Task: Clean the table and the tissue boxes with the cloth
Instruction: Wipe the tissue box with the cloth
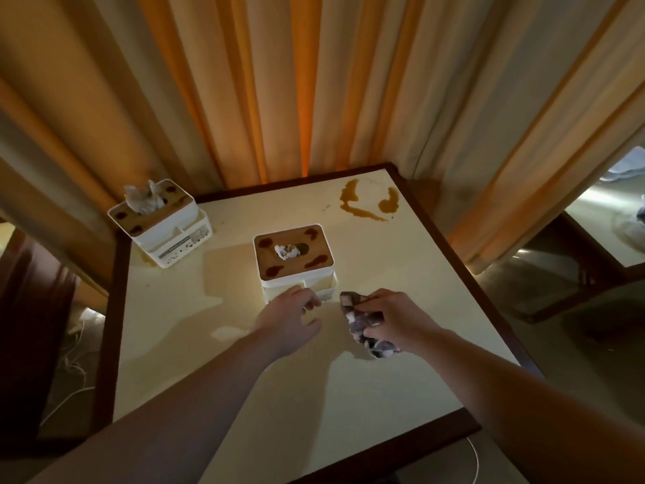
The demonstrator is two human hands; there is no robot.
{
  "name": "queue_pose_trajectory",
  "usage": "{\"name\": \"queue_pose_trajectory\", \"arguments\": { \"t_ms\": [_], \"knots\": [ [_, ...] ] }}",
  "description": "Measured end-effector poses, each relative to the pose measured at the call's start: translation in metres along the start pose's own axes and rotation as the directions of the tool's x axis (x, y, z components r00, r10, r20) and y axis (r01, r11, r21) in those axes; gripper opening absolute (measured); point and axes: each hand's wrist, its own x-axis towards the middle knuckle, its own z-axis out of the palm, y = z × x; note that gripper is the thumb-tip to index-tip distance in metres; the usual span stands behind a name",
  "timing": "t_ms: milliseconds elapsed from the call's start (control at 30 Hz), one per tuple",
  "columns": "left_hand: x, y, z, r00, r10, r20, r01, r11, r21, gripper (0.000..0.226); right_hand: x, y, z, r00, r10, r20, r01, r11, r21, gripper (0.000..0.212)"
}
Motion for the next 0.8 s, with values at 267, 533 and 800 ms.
{"name": "queue_pose_trajectory", "arguments": {
  "t_ms": [267, 533, 800],
  "knots": [
    [0.042, 0.0, -0.066, 0.976, -0.075, -0.203, 0.116, 0.974, 0.197, 0.074, 0.055, -0.037, -0.064, 0.985, -0.146, -0.093, 0.141, 0.988, -0.056, 0.008],
    [0.102, -0.012, -0.096, 0.956, -0.244, 0.162, 0.156, 0.893, 0.422, 0.154, 0.123, -0.064, -0.088, 0.987, -0.137, -0.087, 0.131, 0.989, -0.069, 0.013],
    [0.113, -0.038, -0.088, 0.981, -0.145, 0.131, 0.086, 0.924, 0.374, 0.135, 0.176, -0.078, -0.081, 0.987, -0.156, -0.029, 0.152, 0.98, -0.127, 0.016]
  ]
}}
